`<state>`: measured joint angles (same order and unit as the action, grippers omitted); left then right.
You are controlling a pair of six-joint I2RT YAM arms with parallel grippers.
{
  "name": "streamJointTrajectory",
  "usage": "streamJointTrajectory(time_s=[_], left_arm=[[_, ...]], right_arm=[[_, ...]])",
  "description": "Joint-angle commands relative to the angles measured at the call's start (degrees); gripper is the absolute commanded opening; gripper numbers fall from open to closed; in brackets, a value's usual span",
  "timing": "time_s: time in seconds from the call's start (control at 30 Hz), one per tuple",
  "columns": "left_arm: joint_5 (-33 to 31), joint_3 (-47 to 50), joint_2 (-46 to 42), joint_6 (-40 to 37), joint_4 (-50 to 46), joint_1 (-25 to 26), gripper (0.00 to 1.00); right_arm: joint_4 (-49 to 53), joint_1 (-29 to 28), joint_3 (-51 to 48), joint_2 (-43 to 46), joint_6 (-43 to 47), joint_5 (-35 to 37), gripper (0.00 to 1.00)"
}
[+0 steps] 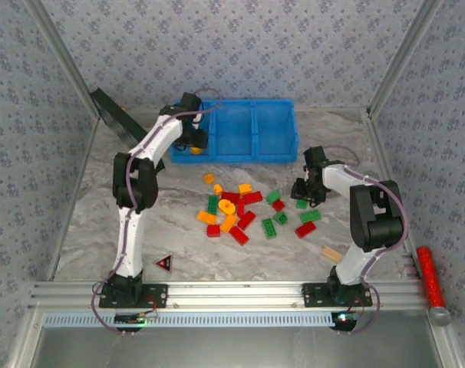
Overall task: Sort the legos into containers by color
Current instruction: Pick up the lego from the middle-right of the table, then place the lego in the container.
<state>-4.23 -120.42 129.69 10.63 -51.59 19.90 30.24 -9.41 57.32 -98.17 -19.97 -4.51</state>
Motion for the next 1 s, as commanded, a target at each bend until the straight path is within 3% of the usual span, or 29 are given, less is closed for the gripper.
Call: streamJointTrajectory(time_s=[0.0,0.13,0.3,0.57,0.73,0.97], left_arm=[[1.0,3.2,-10.7,-1.7,-2.7,0.7,0.65],[1.2,13.2,-20.1,-2.2,-2.7,2.0,0.66],[2.2,30.7,-33.8,0.8,-0.9,3.8,0.67],[7.5,56.0,-51.3,13.8,6.3,6.6,0.68],[8.8,63.6,-55.6,21.8,9.3,8.0,0.68],[9.8,67.6,-55.2,33.1,12.3,11.6,0.7]], right_arm=[[1.0,-0.2,0.9,-2.0,0.0,1.0,0.42],[1.1,-0.1,1.5,-2.7,0.1,1.2,0.34],[4.6,-0.2,6.6,-0.9,1.9,1.3,0.3],[14.6,-3.9,28.8,-0.7,5.6,6.0,0.28],[14.1,-6.4,40.8,-6.3,7.7,7.7,0.28],[12.4,-7.9,54.3,-19.8,8.1,9.3,0.27]])
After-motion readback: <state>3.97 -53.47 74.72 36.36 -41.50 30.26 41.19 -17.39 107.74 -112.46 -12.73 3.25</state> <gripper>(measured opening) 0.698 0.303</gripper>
